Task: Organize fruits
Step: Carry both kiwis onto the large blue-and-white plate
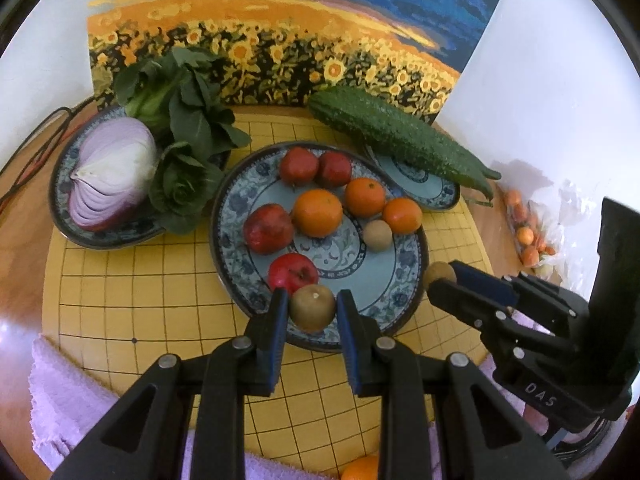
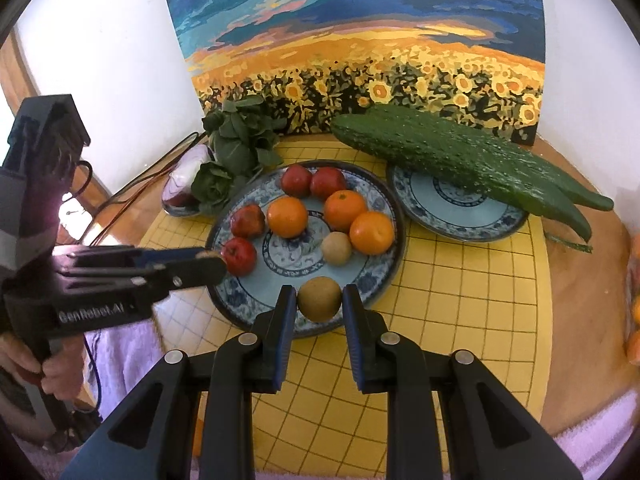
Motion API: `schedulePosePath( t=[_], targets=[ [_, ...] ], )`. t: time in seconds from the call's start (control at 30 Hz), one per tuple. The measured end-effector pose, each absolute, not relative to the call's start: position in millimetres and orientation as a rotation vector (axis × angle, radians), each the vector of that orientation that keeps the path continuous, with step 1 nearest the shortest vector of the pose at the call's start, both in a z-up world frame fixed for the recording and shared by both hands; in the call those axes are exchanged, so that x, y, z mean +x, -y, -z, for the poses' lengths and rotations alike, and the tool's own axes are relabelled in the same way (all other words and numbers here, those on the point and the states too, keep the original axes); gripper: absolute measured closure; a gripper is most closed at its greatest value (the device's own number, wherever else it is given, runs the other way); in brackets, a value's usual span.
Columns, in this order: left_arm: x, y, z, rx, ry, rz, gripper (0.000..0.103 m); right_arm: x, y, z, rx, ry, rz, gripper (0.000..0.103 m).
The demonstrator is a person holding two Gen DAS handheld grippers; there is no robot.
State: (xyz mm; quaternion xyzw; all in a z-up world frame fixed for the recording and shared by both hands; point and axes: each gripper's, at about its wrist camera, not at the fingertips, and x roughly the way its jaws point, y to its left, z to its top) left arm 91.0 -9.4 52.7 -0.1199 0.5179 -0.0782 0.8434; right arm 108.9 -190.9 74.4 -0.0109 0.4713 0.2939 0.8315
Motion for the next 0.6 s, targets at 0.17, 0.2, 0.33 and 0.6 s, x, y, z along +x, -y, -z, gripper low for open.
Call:
schedulePosePath(
  t=[0.17, 0.2, 0.33, 0.6],
  targets=[
    [97, 16, -45, -0.211, -1.103, 0.156, 0.077, 113, 182, -67, -0.019, -1.017, -0.631, 0.078],
    [98, 17, -43, -0.201, -1.104, 0.153, 0.077, 113, 180, -66, -0.021, -1.019, -0.632, 0.078],
    [102, 19, -38, -0.161, -1.096, 0.135, 0.077, 115, 173, -61, -0.03, -1.027, -0.637, 0.078],
    [114, 9, -33, -0.117, -1.068, 0.1, 0.077, 119, 161, -54, -0.044, -1.035, -0.645, 0.078]
  ],
)
